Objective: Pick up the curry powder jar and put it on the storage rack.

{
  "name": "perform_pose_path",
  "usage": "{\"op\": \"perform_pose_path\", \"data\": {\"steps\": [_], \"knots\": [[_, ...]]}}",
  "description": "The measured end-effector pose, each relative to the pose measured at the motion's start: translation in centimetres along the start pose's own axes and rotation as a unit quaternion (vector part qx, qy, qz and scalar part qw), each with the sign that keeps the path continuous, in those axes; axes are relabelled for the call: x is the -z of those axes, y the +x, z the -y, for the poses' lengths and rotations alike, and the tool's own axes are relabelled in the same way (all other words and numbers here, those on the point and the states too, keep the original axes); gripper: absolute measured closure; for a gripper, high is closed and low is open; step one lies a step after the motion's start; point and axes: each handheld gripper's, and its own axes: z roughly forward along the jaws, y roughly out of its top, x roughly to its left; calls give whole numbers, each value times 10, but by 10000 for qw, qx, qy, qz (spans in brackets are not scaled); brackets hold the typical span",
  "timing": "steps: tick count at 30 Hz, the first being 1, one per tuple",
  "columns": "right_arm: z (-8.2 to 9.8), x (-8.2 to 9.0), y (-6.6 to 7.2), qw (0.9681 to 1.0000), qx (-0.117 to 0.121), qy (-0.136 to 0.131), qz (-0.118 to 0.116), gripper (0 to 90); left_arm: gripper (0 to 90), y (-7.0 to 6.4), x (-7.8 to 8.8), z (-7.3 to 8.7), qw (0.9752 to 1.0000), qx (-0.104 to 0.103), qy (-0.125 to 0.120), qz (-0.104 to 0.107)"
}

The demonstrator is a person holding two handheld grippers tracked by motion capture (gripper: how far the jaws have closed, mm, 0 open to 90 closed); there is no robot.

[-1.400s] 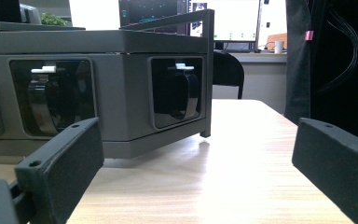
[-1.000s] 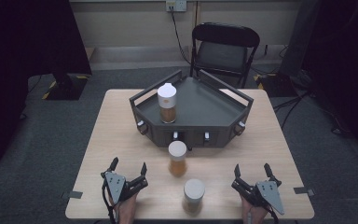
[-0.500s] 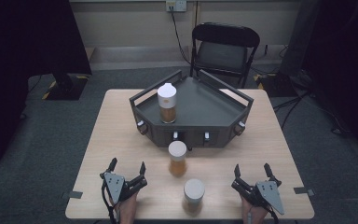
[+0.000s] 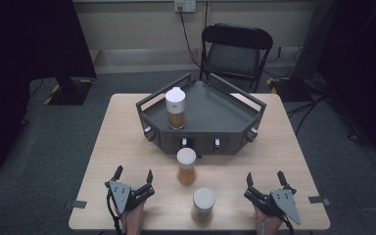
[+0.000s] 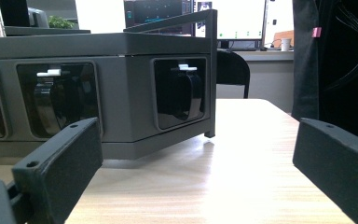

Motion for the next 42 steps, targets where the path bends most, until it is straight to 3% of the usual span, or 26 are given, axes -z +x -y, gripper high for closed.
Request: {"op": "perform_pose_path", "data": {"steps": [27,42], "knots": [[-21,6,2,9990,87,-252,-363,2,3,0,0,0,10000,3,0,-3],[-36,0,3,9963,121,-282,-809,0,3,0,0,0,10000,5,-4,13]]}}
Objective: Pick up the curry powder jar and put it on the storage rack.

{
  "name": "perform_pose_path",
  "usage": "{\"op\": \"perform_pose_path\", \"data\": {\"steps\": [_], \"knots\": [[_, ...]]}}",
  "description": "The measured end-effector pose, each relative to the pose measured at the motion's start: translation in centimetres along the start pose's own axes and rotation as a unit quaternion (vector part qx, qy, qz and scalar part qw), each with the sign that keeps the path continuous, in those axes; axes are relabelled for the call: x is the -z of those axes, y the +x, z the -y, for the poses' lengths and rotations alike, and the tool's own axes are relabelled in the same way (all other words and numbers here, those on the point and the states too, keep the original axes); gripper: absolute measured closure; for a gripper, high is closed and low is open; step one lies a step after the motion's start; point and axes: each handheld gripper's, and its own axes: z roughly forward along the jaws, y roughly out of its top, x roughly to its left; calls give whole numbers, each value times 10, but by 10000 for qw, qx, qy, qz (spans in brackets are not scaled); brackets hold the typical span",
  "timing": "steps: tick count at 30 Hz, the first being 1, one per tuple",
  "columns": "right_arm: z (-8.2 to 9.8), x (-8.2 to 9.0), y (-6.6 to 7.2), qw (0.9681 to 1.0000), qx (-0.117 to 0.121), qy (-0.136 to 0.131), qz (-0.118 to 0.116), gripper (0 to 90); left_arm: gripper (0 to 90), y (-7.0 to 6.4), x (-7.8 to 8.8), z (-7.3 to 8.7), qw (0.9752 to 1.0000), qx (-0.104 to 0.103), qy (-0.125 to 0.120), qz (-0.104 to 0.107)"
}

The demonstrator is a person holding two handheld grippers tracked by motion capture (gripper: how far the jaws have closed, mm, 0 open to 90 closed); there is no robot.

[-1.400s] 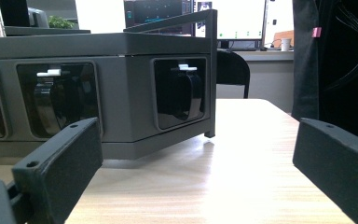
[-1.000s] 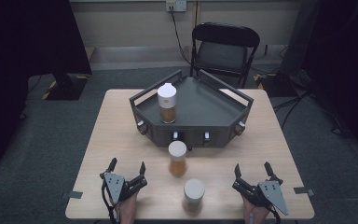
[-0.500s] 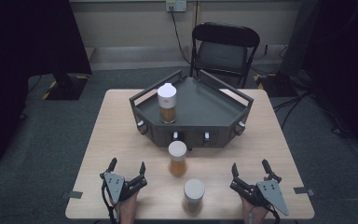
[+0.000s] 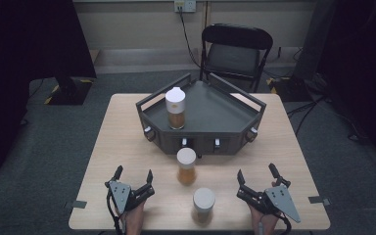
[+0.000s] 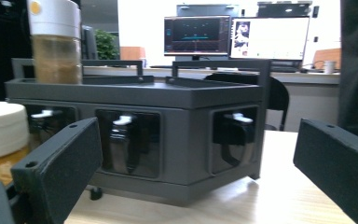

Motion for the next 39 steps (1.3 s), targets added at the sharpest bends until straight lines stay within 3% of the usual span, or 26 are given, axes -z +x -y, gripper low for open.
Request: {"op": "perform_pose_path", "data": {"steps": [19,24,29,39], "knots": [[-16,-21,-2,9974,10,-140,-701,2,3,0,0,0,10000,-2,3,-11],[-23,-32,-5,9953,85,-140,-958,13,3,0,0,0,10000,-1,3,-14],[-27,-51,-7,9928,82,26,-1196,28,3,0,0,0,10000,-1,3,-14],[-34,-74,0,9883,33,21,-1525,43,3,0,0,0,10000,-2,3,-14]]}}
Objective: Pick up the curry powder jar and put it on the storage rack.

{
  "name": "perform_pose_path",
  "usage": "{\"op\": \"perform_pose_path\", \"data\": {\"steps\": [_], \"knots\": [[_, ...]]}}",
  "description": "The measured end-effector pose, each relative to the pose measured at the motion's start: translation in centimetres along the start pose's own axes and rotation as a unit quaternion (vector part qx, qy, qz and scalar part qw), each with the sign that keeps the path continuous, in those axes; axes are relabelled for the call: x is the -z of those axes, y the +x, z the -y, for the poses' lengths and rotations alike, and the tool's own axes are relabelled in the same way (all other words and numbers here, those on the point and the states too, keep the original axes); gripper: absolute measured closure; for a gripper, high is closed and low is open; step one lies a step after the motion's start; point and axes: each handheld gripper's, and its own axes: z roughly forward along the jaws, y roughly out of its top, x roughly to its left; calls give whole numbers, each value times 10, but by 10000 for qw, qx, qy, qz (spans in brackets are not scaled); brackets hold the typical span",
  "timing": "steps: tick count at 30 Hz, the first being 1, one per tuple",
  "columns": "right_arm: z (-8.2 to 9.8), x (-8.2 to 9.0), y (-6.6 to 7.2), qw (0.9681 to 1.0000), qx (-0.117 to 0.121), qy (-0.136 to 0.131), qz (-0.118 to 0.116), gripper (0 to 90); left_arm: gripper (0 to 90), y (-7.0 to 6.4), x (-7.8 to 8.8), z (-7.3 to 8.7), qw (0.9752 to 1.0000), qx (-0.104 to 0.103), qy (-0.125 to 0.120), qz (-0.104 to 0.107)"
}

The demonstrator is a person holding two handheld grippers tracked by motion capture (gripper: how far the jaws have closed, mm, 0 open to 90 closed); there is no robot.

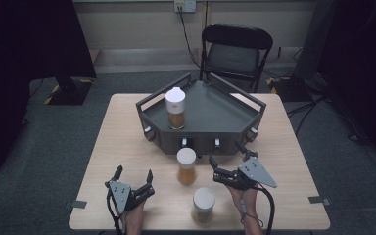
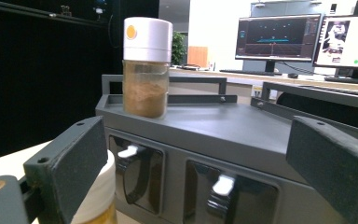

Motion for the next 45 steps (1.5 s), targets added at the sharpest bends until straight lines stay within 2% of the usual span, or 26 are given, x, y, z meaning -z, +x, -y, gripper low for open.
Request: {"op": "perform_pose_path", "data": {"steps": [7,11,23,28,40,45], "knots": [[-4,-12,0,9997,-27,-22,-258,47,3,0,0,0,10000,1,0,0],[-5,-20,0,9991,41,-12,-423,56,3,0,0,0,10000,1,-1,0],[2,-37,-5,9960,148,27,-881,95,3,0,0,0,10000,-1,-2,1],[6,-45,-12,9940,32,80,-1093,96,3,0,0,0,10000,0,-1,1],[10,-57,-20,9885,51,226,-1494,112,3,0,0,0,10000,-1,1,0],[11,-62,-24,9850,49,334,-1692,120,3,0,0,0,10000,1,1,1]]}}
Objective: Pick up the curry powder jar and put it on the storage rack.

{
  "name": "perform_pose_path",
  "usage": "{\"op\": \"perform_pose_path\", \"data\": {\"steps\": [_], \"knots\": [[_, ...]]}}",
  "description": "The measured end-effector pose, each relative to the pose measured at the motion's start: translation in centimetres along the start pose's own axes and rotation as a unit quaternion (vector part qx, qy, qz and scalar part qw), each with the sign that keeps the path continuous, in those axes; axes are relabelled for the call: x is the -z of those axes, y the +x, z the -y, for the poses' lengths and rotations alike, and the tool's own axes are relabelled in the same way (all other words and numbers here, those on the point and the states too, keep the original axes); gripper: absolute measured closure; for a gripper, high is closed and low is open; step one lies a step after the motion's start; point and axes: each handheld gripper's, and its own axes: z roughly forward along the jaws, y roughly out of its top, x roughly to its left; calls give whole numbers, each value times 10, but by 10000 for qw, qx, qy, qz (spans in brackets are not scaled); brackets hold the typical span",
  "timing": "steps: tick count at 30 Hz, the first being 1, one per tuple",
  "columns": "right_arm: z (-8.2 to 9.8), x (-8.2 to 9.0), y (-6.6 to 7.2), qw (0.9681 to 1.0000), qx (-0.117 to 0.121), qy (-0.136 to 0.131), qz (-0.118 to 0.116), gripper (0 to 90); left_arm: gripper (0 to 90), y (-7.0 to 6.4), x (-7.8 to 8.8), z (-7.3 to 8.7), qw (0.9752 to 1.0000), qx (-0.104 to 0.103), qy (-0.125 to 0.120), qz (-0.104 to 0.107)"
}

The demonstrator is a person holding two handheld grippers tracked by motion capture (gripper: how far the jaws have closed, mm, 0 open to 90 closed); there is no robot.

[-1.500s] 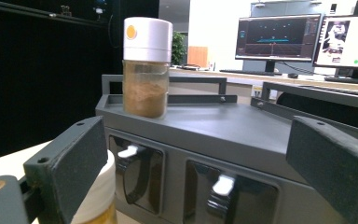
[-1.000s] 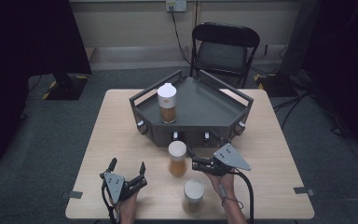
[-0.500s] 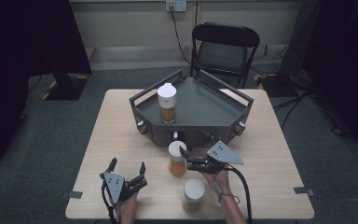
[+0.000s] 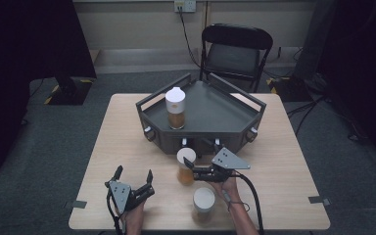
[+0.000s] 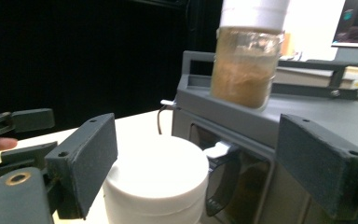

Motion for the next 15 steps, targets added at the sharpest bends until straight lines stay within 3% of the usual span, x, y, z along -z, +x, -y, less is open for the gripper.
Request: {"op": "perform_pose_path", "data": {"steps": [8,15], "knots": [[5,-4,-11,9994,-115,-8,-332,130,3,0,0,0,10000,-1,1,1],[5,-7,-16,9980,-35,126,-621,142,3,0,0,0,10000,-2,1,1]]}}
